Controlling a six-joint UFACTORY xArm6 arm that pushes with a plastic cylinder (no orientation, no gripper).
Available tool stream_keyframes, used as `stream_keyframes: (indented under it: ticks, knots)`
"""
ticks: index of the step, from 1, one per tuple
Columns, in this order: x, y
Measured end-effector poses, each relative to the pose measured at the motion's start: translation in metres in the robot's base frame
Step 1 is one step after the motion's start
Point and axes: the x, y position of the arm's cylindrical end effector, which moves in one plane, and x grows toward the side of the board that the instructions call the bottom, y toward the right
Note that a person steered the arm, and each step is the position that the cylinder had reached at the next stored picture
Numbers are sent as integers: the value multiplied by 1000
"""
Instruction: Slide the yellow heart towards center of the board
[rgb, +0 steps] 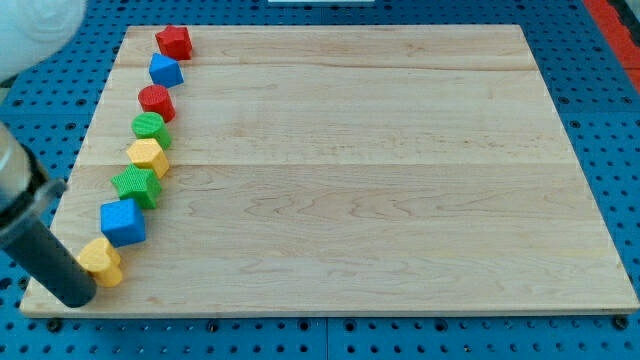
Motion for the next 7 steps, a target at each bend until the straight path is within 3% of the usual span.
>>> stream_keyframes:
  ticks: [1, 2, 4, 5, 7]
  knots:
    - [-14, 73]
    - [-7, 88]
    - [-4, 1]
    - [-25, 10]
    - [-55, 110]
